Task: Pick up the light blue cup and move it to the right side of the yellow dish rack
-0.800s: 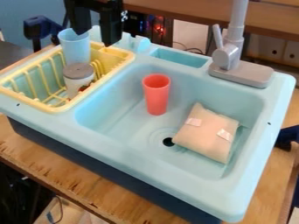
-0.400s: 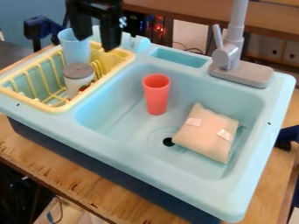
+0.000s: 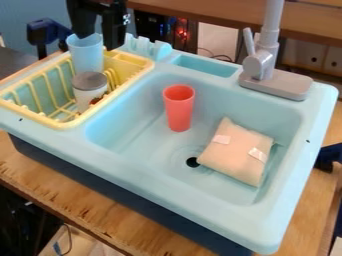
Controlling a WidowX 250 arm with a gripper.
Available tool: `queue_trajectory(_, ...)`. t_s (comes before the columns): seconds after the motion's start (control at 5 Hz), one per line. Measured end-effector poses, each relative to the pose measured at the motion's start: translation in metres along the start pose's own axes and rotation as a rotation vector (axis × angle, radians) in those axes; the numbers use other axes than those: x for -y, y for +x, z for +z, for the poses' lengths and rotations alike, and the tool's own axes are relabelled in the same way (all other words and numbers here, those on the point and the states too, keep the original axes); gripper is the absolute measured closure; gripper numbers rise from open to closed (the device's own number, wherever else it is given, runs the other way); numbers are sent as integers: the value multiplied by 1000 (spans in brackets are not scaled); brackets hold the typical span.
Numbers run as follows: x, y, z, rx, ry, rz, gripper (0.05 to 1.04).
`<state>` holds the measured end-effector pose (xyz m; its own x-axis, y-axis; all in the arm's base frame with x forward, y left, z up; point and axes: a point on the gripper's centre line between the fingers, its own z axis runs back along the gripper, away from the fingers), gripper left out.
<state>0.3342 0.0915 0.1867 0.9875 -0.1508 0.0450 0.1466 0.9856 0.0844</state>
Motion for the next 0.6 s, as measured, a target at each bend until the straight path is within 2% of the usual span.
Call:
queue_trajectory(0.2,-5,8,-3,-3,17,-8,83)
queue_trajectory(0.6,-10,16,-17,-35,14,0,83)
